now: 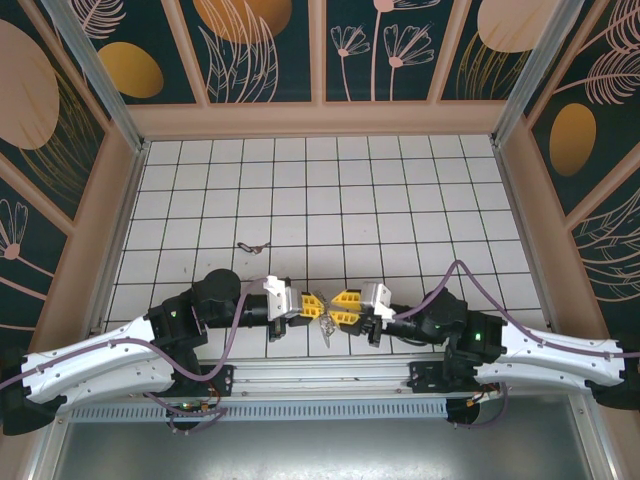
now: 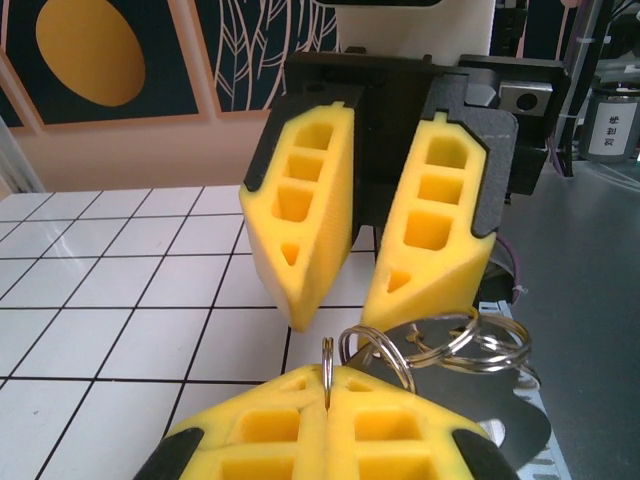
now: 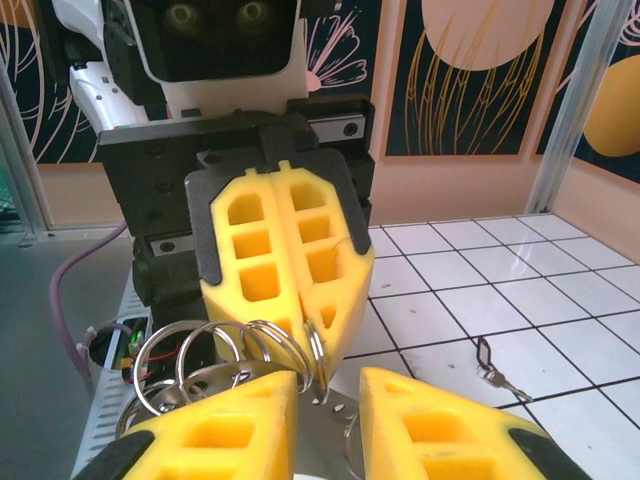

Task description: Put the keys on the keyring

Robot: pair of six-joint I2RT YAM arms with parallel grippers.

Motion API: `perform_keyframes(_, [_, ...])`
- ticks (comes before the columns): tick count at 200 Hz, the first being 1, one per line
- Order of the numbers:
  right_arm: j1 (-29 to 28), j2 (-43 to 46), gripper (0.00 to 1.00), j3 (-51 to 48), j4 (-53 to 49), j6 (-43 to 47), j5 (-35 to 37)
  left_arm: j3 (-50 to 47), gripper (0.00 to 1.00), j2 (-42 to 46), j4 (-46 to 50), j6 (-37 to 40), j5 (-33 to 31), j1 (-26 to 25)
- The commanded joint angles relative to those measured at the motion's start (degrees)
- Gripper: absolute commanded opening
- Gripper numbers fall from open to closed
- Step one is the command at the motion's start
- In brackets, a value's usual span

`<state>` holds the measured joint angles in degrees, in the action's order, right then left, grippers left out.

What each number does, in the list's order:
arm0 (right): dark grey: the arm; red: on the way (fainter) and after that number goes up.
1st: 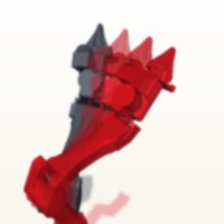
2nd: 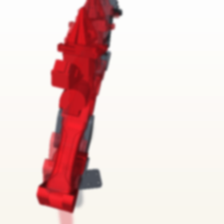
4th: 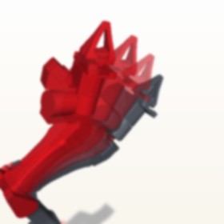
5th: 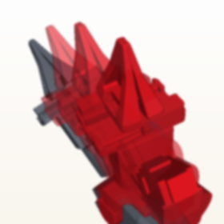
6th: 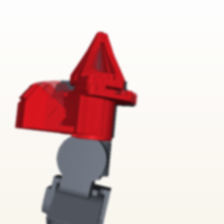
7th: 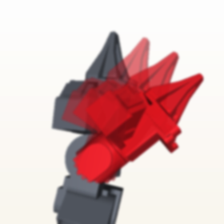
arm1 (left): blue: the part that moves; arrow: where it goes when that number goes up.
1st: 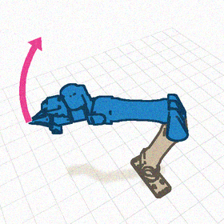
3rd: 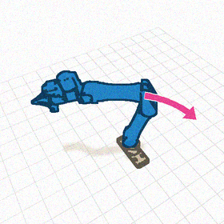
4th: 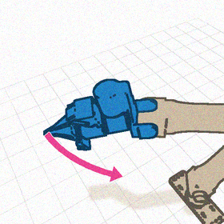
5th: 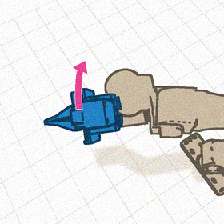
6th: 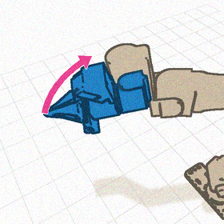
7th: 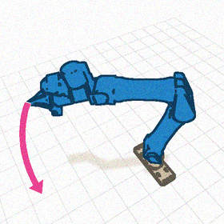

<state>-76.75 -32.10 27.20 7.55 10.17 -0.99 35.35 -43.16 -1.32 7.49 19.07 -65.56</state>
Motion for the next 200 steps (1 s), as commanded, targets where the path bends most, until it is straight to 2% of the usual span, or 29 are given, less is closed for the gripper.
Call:
perform_keyframes(1, [1.17,-0.50,0.22,-0.83,2.88,0.49,-0.30,0.17,0.00,0.80,-2.89,-0.25,1.13,0.26])
perform_keyframes(123, [4.98,-1.84,0.21,-2.37,5.85,-1.42,-8.17,0.42,0.00,0.34,-2.81,0.11,1.23,0.30])
perform_keyframes(200, [6.10,-4.15,0.18,-1.81,5.47,-1.26,-8.91,0.33,0.00,-0.14,-3.16,-0.13,2.16,0.26])
